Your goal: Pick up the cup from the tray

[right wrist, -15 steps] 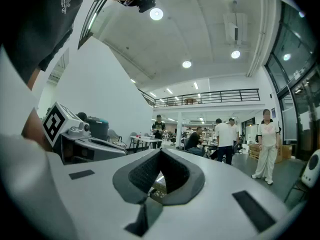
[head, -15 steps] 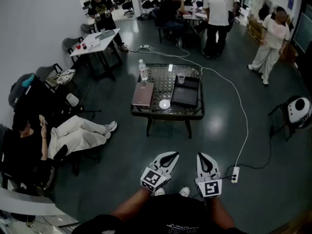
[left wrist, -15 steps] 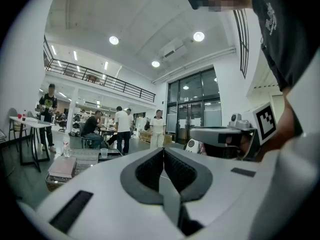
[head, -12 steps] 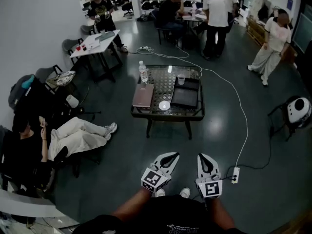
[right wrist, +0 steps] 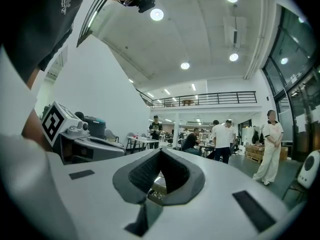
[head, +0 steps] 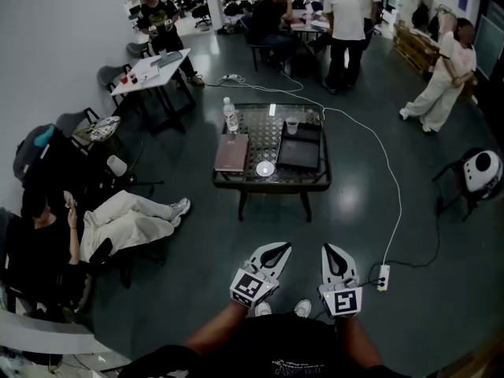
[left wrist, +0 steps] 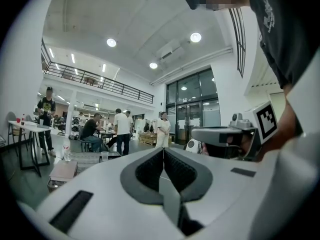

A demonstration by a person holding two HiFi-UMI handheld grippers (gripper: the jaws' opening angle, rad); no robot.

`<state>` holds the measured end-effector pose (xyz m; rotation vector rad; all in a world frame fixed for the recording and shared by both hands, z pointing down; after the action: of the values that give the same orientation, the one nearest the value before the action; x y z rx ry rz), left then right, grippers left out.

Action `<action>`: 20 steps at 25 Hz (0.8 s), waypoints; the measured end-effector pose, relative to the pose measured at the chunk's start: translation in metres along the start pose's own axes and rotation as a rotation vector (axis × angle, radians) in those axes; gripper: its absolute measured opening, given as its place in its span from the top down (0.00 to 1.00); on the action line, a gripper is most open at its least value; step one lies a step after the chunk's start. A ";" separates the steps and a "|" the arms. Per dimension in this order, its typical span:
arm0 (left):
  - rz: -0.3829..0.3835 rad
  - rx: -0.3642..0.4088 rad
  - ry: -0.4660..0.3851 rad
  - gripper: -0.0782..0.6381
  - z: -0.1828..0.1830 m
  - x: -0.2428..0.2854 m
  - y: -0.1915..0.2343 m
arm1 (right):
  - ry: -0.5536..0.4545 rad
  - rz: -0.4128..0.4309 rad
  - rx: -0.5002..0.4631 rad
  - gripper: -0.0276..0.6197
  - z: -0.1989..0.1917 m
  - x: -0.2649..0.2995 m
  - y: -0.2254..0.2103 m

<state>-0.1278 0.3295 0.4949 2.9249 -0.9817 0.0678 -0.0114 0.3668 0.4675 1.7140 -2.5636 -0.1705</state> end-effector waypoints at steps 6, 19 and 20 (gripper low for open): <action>0.014 0.000 0.009 0.88 -0.004 0.000 -0.005 | -0.042 0.013 0.021 0.95 0.004 -0.004 -0.004; 0.050 0.019 0.035 0.88 -0.003 0.033 -0.031 | -0.050 0.056 0.051 0.95 -0.006 -0.017 -0.042; 0.054 0.018 0.037 0.88 -0.004 0.034 -0.033 | -0.052 0.060 0.054 0.95 -0.007 -0.018 -0.044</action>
<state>-0.0810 0.3357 0.4995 2.9022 -1.0600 0.1341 0.0372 0.3666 0.4692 1.6695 -2.6775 -0.1464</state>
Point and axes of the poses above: the fingertips, and each gripper's own axes: x forward along the fingers, y to its left, z out of its top, the point moved 3 cm from there along -x, backward along the fingers, and after that the axes turned 5 degrees about z, right-handed, at the moved point
